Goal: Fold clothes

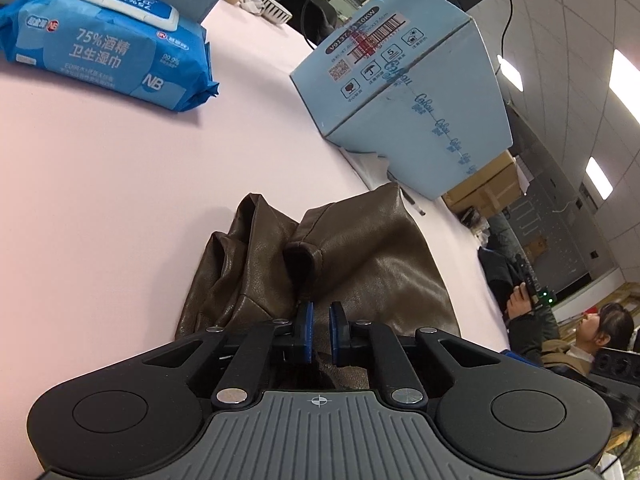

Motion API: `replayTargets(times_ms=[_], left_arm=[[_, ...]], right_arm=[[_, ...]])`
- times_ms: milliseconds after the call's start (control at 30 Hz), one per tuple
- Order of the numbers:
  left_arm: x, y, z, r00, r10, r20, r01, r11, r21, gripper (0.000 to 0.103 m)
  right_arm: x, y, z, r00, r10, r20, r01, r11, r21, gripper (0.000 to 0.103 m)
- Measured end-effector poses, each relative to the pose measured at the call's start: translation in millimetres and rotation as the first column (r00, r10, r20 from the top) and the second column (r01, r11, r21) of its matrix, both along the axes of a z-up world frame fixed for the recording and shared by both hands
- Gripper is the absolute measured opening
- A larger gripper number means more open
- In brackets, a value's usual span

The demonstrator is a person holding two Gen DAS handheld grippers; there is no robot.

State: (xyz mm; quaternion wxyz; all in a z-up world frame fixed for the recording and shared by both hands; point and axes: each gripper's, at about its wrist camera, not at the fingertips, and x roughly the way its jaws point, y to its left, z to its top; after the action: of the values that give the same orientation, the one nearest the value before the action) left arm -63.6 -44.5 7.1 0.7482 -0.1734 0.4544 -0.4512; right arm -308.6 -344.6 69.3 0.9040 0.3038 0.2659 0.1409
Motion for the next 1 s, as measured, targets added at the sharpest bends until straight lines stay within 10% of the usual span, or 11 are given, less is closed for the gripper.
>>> replayTargets(times_ms=[133,367,533,867,1000], left_arm=[[-15.5,3.5,15.4,0.991,0.043,0.125,-0.052,0.996,0.069,0.013],[-76.6,8.3,60.6,0.917,-0.033,0.397,0.021,0.999,0.034,0.022],[-85.9,-16.9,34.0,0.914,-0.091,0.395,-0.013,0.968,0.253,0.022],[-95.9,-7.4,14.2,0.897,-0.017,0.441,-0.075,0.979,0.19,0.022],[-109.4,-7.4,21.6,0.86,-0.008,0.51,-0.105,0.976,0.192,0.026]], right_arm=[[8.4,34.9,-17.7,0.994,0.109,-0.022,-0.111,0.973,-0.203,0.042],[4.2,86.6,-25.4,0.986,0.166,-0.025,-0.152,0.819,-0.554,0.044],[2.9,87.7,-28.9,0.983,0.184,-0.007,-0.155,0.805,-0.573,0.047],[-7.9,102.0,-32.4,0.965,0.258,0.05,-0.178,0.781,-0.599,0.083],[-13.9,72.1,-14.1,0.967,0.236,0.1,-0.172,0.887,-0.429,0.079]])
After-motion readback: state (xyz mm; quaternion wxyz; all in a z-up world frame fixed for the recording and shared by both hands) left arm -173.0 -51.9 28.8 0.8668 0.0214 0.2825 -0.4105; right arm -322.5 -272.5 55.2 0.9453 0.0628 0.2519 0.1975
